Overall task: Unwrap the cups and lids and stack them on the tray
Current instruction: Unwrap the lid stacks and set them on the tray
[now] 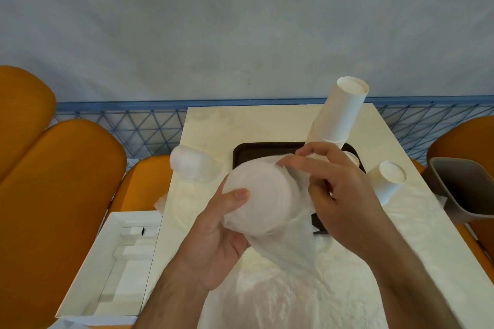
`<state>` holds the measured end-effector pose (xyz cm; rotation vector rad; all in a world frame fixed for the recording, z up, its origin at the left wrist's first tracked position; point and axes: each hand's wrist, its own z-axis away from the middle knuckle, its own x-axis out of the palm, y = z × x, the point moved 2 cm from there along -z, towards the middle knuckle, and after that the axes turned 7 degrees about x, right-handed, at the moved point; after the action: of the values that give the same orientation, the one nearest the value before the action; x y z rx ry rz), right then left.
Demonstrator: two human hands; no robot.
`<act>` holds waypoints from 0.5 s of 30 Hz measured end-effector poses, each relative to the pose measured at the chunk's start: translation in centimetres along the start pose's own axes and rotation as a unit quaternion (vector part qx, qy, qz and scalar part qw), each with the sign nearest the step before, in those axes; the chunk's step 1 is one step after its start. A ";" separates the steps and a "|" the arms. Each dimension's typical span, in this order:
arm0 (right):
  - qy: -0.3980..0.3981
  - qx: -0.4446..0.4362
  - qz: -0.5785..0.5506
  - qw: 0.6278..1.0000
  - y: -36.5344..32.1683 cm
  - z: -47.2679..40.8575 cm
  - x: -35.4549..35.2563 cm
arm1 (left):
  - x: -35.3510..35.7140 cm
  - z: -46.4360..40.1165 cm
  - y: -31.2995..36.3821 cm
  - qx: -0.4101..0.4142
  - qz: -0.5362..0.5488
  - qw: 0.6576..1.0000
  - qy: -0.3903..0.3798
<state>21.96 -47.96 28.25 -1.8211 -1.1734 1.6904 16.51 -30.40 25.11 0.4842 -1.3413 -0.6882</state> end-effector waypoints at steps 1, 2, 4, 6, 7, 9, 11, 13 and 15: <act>-0.010 -0.012 0.021 1.000 -0.2 -0.2 0.0 | 0.1 0.1 -0.1 -0.006 -0.001 1.000 -0.012; -0.030 -0.020 0.036 0.999 -0.4 -0.4 0.1 | 0.2 0.1 -0.2 -0.009 0.001 1.000 -0.017; -0.083 -0.027 0.067 0.994 -0.5 -0.8 0.3 | 0.4 0.2 -0.1 -0.002 0.012 1.000 -0.017; -0.133 -0.029 0.101 0.986 -0.2 -0.9 0.5 | 0.3 0.2 0.1 0.009 0.027 0.999 -0.025; -0.156 -0.023 0.113 0.981 0.1 -0.8 0.6 | 0.2 0.3 0.3 0.017 0.033 0.999 -0.032; -0.195 0.007 0.123 0.973 0.8 -0.5 0.7 | -0.1 0.4 0.7 0.027 0.041 0.998 -0.041; -0.224 0.034 0.111 0.968 1.5 -0.2 1.0 | -0.4 0.5 0.8 0.031 0.047 0.998 -0.040; -0.258 0.056 0.081 0.961 2.3 0.0 1.7 | -0.5 0.6 0.6 0.027 0.055 0.997 -0.047; -0.292 0.094 0.062 0.950 3.4 0.4 2.6 | -0.3 0.5 0.2 0.023 0.073 0.996 -0.051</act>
<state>22.44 -47.92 23.98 -1.3355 -1.0659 2.4246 16.00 -29.96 25.12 0.3863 -1.4760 -0.5684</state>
